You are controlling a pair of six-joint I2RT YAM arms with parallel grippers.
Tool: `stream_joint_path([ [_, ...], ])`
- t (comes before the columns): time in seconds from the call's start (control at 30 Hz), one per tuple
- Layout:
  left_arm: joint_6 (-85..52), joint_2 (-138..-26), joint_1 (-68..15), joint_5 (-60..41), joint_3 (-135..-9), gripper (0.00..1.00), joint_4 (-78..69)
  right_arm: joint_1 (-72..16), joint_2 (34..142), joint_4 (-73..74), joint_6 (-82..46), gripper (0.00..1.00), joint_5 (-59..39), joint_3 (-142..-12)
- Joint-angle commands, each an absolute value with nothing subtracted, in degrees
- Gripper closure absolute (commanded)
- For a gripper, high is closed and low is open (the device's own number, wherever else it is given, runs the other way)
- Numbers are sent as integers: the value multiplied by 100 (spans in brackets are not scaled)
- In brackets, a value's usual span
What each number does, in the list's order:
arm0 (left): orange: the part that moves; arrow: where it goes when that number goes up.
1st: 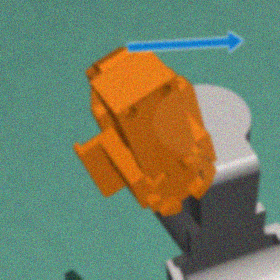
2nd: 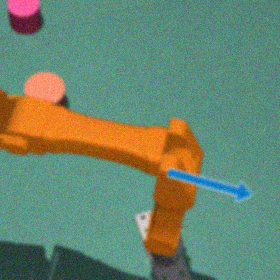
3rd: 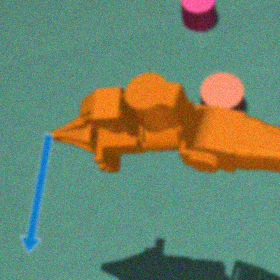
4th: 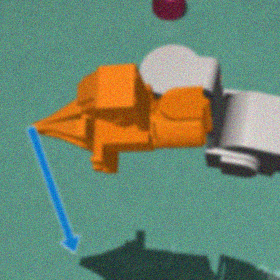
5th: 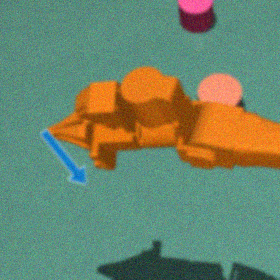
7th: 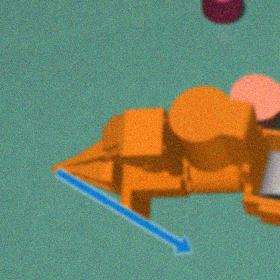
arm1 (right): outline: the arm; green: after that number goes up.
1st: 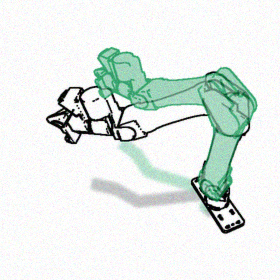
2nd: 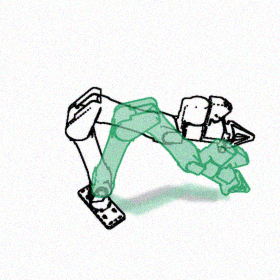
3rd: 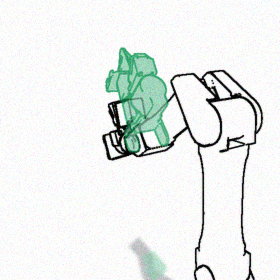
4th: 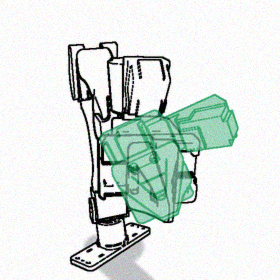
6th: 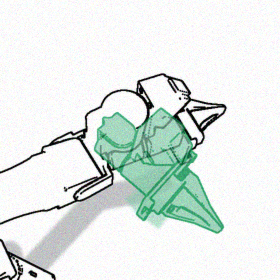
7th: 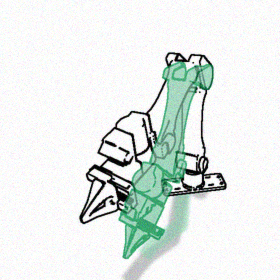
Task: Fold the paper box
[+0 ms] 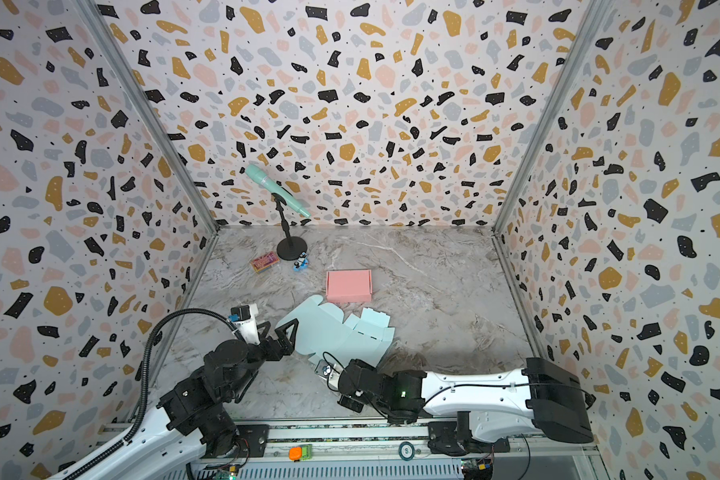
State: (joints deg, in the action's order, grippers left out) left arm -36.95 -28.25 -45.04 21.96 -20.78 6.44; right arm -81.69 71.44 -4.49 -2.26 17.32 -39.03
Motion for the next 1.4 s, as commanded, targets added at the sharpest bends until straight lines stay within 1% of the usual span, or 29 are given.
stream_joint_path([
  [0.0,-3586,-2817,-4473,2249,-2123,3,668,-8232,7251,-448,-59,100,1563,-3990],
  [0.07,-3586,-2820,-4473,2232,-2093,3,676,-8227,7279,-431,-43,100,1550,-3950],
  [0.17,-3586,-2818,-4473,2229,-2045,3,669,-8227,7188,-390,-13,96,1478,-3855],
  [0.33,-3610,-2838,-4466,2206,-1958,3,564,-8227,6953,-434,-57,85,1514,-3729],
  [0.5,-3600,-2964,-4466,2144,-1907,3,457,-8223,6721,-414,-164,70,1521,-3626],
  [0.57,-3586,-3099,-4465,2060,-1903,3,406,-8225,6675,-455,-261,67,1545,-3638],
  [0.67,-3571,-3298,-4469,1797,-1897,3,246,-8136,6554,-551,-542,66,1677,-3682],
  [0.77,-3546,-3483,-4470,1573,-1847,3,62,-8003,6365,-451,-856,64,1412,-3677],
  [0.9,-3611,-3702,-4468,1372,-1726,3,-258,-7876,6206,-338,-1407,62,1313,-3634],
  [1.03,-3664,-3856,-4471,1181,-1645,3,-589,-7391,5975,-437,-2076,61,1121,-3514],
  [1.17,-3753,-3932,-4476,1022,-1497,3,-975,-6584,5528,-574,-2676,61,628,-3176],
  [1.27,-3792,-4018,-4477,945,-1392,3,-1178,-6345,5244,-937,-2927,60,882,-3050],
  [1.37,-3823,-4145,-4488,855,-1328,3,-1365,-6189,5195,-1245,-3070,60,1027,-2979],
])
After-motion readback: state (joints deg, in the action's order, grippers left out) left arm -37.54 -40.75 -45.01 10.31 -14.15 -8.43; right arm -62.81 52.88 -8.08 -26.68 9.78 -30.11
